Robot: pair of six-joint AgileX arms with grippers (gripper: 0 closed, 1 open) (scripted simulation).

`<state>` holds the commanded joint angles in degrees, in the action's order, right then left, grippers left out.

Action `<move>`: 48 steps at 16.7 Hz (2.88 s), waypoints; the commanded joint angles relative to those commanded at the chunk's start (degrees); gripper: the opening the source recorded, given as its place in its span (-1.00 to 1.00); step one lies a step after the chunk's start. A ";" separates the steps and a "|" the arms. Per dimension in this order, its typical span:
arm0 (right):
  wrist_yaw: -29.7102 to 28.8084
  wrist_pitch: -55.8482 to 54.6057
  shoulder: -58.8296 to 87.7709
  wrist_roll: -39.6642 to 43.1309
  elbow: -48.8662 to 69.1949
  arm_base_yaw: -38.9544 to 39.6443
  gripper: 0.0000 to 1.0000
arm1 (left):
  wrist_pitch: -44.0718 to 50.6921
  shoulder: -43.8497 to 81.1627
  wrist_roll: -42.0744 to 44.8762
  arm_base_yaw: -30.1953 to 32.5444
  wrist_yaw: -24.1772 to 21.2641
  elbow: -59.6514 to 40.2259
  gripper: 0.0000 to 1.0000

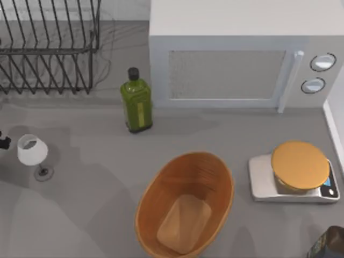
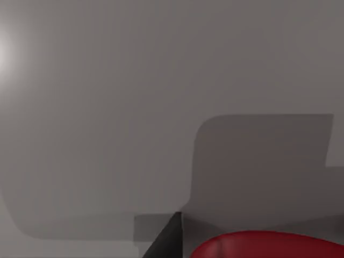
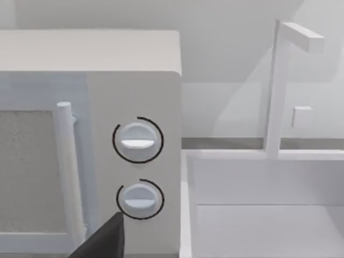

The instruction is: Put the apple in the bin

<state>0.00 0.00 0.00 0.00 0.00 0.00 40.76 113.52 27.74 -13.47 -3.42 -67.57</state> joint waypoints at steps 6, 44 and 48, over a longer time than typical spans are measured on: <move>0.00 0.00 0.00 0.00 0.00 0.00 1.00 | 1.65 -1.26 0.27 -3.25 0.89 -6.51 -1.00; 0.00 0.00 0.00 0.00 0.00 0.00 1.00 | 44.41 1.81 5.69 74.71 13.73 -38.47 -1.00; 0.00 0.00 0.00 0.00 0.00 0.00 1.00 | 44.45 1.83 5.72 74.94 13.79 -38.50 -1.00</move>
<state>0.00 0.00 0.00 0.00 0.00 0.00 85.21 115.35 33.45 61.47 10.37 -106.07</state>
